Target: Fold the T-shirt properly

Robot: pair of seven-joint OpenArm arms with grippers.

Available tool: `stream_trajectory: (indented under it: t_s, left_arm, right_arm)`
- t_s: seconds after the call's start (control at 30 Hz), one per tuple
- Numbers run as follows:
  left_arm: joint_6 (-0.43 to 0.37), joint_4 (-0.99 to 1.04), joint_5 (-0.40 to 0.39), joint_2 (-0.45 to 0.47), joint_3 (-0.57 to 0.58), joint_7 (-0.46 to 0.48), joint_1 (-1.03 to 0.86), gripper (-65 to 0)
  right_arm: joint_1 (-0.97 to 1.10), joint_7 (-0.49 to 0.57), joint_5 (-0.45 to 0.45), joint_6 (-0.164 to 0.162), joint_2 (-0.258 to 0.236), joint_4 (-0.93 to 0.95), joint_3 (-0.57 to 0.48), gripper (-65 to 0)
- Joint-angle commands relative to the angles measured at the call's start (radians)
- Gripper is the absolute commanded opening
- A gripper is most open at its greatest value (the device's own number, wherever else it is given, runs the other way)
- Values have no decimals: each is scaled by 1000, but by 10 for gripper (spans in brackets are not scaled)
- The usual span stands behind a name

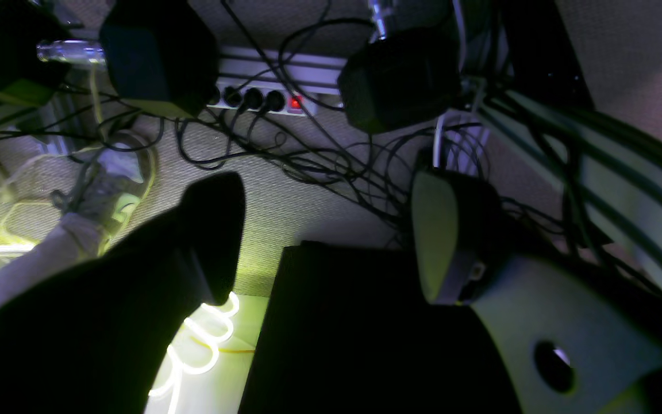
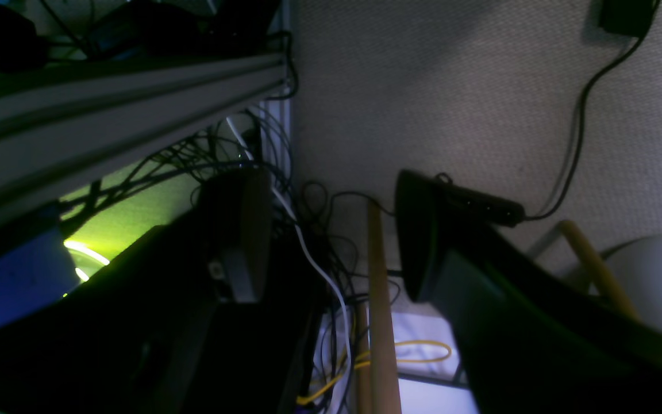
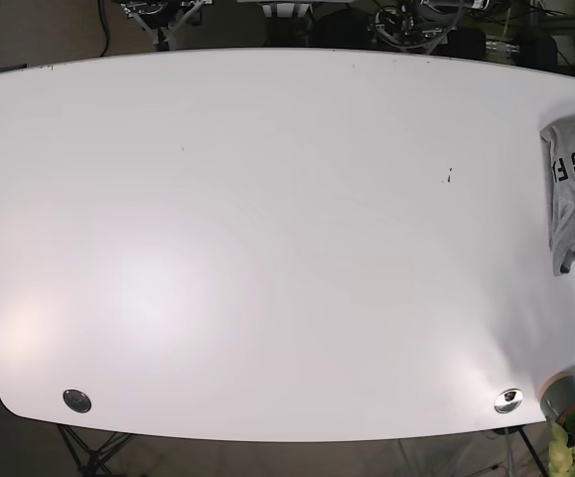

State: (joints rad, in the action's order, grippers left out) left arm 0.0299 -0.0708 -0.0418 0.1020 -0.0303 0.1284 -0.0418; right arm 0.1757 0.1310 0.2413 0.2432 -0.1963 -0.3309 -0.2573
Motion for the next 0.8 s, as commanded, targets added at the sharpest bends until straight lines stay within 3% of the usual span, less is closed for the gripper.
stream_trajectory:
  t_s: [0.0,0.77]
  left_arm:
    - [0,-1,3,3,0,6,-2,-228]
    - [2,-4,1,-3,0,6,-2,-225]
  right_arm:
    - [5,11,3,5,-12,0,-1,-317]
    - [-17,11,3,9,-12,0,-3,-317]
